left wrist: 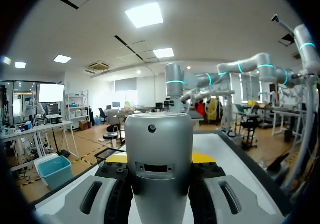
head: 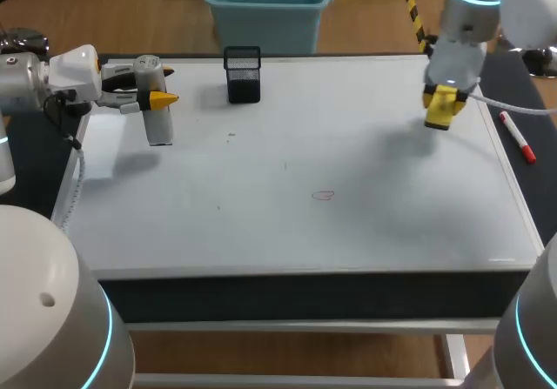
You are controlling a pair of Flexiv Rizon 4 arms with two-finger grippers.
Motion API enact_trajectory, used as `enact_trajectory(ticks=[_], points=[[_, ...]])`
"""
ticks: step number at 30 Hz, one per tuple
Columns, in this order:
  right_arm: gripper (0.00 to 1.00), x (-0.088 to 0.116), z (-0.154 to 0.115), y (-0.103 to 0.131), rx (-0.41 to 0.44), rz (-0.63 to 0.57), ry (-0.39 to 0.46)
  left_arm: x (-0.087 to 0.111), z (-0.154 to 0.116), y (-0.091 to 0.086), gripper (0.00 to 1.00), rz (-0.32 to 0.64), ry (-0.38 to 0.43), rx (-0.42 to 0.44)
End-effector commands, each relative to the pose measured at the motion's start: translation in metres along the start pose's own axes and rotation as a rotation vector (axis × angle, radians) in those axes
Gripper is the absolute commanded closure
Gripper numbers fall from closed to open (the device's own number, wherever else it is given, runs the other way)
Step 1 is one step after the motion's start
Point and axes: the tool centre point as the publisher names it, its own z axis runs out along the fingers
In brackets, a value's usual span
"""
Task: Pick up the inspection probe, press it on each red-marked spot on the whiteboard one by one, put down the probe, pick up the eraser, and wipe off all the red marks.
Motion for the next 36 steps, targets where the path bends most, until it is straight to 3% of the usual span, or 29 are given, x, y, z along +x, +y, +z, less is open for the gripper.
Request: enact_trajectory(ticks=[1, 9, 28, 36], points=[[1.0, 0.014, 0.003, -0.009, -0.015, 0.0, -0.013, 0.0, 0.0, -0.001, 1.0, 0.001, -0.001, 0.001], [1.0, 0.031, 0.003, -0.012, -0.006, -0.002, -0.015, 0.0, 0.0, -0.001, 1.0, 0.001, -0.001, 0.001], [1.0, 0.031, 0.003, -0.012, -0.006, -0.002, -0.015, 0.0, 0.0, -0.001, 1.0, 0.001, -0.001, 0.001], [1.0, 0.031, 0.003, -0.012, -0.006, -0.002, -0.015, 0.051, 0.042, -0.009, 1.0, 0.046, 0.112, -0.001]])
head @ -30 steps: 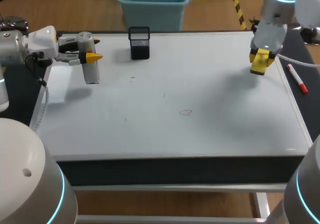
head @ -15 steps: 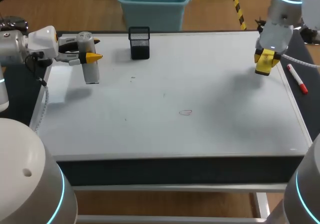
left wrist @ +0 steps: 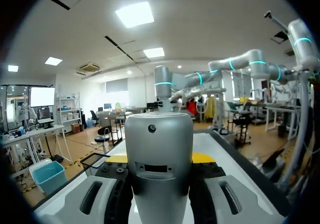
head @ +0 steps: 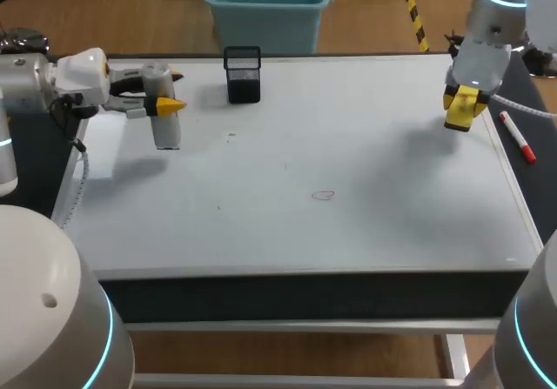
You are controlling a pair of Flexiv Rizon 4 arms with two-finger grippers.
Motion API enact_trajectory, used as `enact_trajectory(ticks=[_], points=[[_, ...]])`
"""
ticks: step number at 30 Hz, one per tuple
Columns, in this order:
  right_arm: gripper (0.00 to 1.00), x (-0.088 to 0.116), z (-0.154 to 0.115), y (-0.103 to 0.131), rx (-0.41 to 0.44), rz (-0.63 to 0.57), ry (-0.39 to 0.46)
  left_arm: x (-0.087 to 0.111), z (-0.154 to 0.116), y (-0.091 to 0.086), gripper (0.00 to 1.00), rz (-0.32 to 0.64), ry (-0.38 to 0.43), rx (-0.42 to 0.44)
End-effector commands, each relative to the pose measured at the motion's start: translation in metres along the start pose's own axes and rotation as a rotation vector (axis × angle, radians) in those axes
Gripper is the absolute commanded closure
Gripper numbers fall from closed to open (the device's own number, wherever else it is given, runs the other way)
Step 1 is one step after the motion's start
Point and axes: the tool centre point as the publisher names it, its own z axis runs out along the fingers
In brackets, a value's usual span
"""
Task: Pick up the inspection probe, press it on each red-marked spot on the whiteboard one by one, put down the probe, pick up the eraser, and wipe off all the red marks.
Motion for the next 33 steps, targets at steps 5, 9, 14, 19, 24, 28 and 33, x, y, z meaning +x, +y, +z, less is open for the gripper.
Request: enact_trajectory(ticks=[5, 9, 14, 19, 24, 28, 33], points=[[1.0, 0.001, -0.001, 0.0, 0.001, -0.002, 0.002, 0.049, 0.062, -0.011, 1.0, 0.027, 0.149, 0.035], [1.0, 0.001, -0.001, 0.0, 0.001, -0.002, 0.002, 0.078, 0.097, -0.011, 1.0, 0.028, 0.247, 0.075], [1.0, 0.001, -0.001, 0.0, 0.001, -0.002, 0.002, 0.105, 0.139, -0.012, 1.0, 0.036, 0.345, 0.099], [1.0, 0.001, -0.001, 0.0, 0.001, -0.002, 0.002, 0.126, 0.174, -0.013, 1.0, 0.042, 0.422, 0.102], [1.0, 0.001, -0.001, 0.0, 0.001, -0.002, 0.002, 0.135, 0.202, -0.011, 1.0, 0.04, 0.461, 0.1], [1.0, 0.001, -0.001, 0.0, 0.001, -0.002, 0.002, 0.143, 0.222, -0.01, 1.0, 0.041, 0.491, 0.101], [1.0, 0.001, -0.001, 0.0, 0.001, -0.002, 0.002, 0.154, 0.241, -0.006, 1.0, 0.051, 0.521, 0.1]])
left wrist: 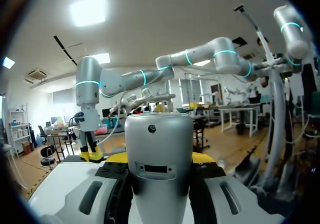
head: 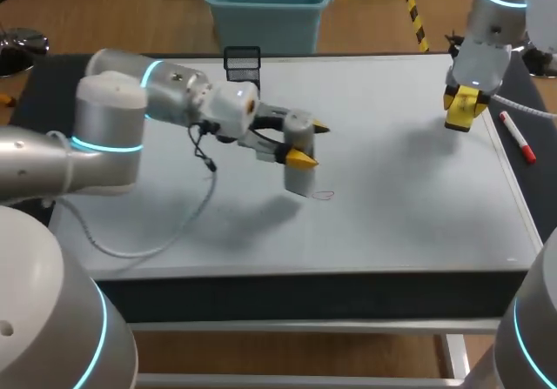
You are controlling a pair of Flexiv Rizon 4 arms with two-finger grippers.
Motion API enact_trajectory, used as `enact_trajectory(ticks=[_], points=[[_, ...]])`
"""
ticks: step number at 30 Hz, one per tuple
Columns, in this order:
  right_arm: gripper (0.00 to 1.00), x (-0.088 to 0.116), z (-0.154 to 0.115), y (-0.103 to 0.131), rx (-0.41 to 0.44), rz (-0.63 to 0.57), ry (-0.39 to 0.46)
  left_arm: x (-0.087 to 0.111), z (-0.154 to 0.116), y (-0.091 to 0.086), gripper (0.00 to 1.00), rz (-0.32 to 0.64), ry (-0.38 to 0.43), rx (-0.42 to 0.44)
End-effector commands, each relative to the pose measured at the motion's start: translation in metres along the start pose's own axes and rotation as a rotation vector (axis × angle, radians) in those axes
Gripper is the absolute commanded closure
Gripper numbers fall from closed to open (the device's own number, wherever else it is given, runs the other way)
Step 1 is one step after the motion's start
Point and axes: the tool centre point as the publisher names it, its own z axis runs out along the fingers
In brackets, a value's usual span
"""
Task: Pick up the inspection probe, press it on each red-marked spot on the whiteboard one by one, put down the probe, pick up the eraser, and wipe off all the red marks.
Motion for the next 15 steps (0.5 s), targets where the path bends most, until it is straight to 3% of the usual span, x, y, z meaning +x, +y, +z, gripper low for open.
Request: enact_trajectory(ticks=[1, 7, 15], points=[[1.0, 0.0, 0.0, -0.001, 0.001, -0.002, 0.002, -0.007, 0.022, 0.007, 1.0, -0.006, 0.035, 0.012], [1.0, 0.0, 0.0, -0.001, 0.001, -0.002, 0.002, -0.009, 0.038, 0.015, 1.0, -0.011, 0.05, 0.017], [1.0, 0.0, 0.0, -0.001, 0.001, -0.002, 0.002, -0.016, 0.039, 0.022, 1.0, -0.027, 0.042, 0.019]])
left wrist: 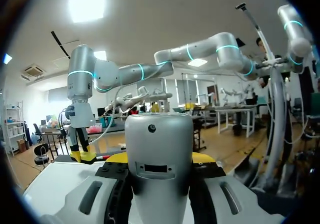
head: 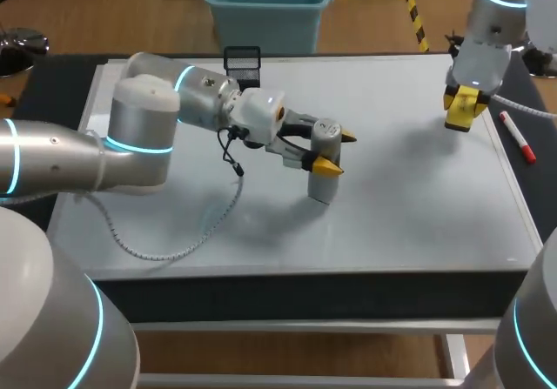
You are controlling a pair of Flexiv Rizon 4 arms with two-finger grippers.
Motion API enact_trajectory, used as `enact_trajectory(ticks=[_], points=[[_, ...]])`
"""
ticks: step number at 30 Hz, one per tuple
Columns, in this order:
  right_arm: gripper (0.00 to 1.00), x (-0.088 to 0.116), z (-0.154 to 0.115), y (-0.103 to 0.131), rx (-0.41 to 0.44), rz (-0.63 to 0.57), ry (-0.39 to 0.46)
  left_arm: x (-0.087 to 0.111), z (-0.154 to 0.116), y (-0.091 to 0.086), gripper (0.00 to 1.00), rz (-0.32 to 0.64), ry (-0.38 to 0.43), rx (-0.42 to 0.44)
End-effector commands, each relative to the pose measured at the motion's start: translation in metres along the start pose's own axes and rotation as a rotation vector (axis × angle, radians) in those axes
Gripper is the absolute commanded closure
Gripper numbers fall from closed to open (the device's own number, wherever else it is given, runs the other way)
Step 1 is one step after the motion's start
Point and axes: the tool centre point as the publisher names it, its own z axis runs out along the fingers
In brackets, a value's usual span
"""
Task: Pick up the inspection probe, press it on each red-marked spot on the whiteboard one by one, put down the probe, pick up the eraser, and wipe off all the red marks.
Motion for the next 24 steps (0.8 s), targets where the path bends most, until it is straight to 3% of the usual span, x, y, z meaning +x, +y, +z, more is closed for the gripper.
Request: enact_trajectory(ticks=[1, 24], points=[[1.0, 0.0, 0.0, -0.001, 0.001, -0.002, 0.002, -0.006, 0.0, 0.006, 1.0, -0.008, 0.006, 0.013], [1.0, 0.0, 0.0, -0.001, 0.001, -0.002, 0.002, -0.017, 0.001, 0.019, 1.0, -0.047, 0.001, 0.026]])
